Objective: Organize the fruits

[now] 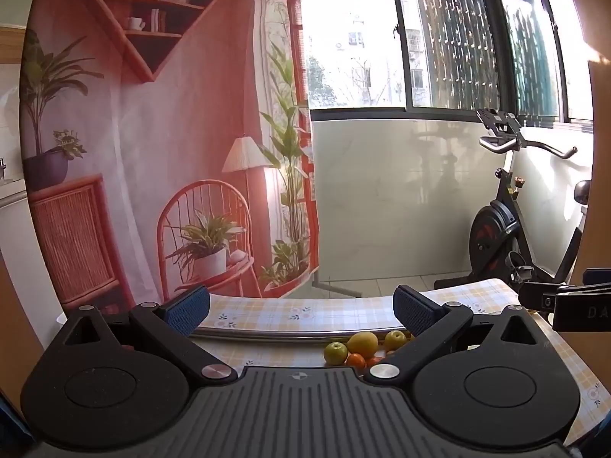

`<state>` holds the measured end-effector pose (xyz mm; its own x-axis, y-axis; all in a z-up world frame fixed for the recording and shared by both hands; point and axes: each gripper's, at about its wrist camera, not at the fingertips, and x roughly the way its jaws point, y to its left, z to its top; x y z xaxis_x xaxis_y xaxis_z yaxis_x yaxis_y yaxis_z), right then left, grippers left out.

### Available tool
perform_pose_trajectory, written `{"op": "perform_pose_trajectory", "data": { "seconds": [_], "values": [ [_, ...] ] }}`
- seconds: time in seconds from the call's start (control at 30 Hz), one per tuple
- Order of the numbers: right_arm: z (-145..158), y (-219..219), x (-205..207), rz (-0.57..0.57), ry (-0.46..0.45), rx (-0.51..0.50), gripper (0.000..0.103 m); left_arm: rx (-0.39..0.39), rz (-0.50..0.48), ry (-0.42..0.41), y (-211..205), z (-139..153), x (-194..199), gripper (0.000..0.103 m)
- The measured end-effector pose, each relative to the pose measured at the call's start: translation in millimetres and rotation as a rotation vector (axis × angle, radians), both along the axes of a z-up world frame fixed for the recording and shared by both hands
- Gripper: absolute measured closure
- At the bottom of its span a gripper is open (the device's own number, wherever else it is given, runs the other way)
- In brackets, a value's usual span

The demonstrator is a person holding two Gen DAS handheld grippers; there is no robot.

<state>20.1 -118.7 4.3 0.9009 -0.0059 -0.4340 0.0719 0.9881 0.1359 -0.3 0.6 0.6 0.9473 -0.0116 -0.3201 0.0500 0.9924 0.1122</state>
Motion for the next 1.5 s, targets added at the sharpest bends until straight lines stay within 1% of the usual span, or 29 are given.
{"op": "perform_pose_trajectory", "data": {
  "seconds": [0.2, 0.53, 0.57, 0.63, 0.83, 1.5],
  "values": [
    [2.8, 0.9, -1.0, -0.003, -0.005, -0.001, 0.0, 0.004, -0.003, -0.002, 12.3, 1.1, 1.9, 0.0],
    [-0.2, -3.3, 0.3, -0.008, -0.002, 0.0, 0.0, 0.003, 0.006, -0.004, 9.6, -0.7, 2.7, 0.0],
    [-0.1, -3.5, 0.4, -0.007, -0.002, 0.001, 0.0, -0.001, 0.013, -0.003, 1.9, -0.5, -0.3, 0.0],
    [-0.2, -2.8, 0.4, -0.007, -0.001, 0.002, 0.0, -0.001, 0.013, -0.004, 2.3, -0.4, -0.3, 0.0],
    [5.5, 0.5, -3.8, -0.017, -0.007, -0.001, 0.0, 0.006, 0.014, -0.01, 2.4, -0.5, -1.5, 0.0],
    [8.7, 2.3, -5.4, -0.021, -0.011, -0.004, 0.0, 0.014, 0.023, -0.026, -1.7, -0.4, -7.2, 0.0]
  ]
}}
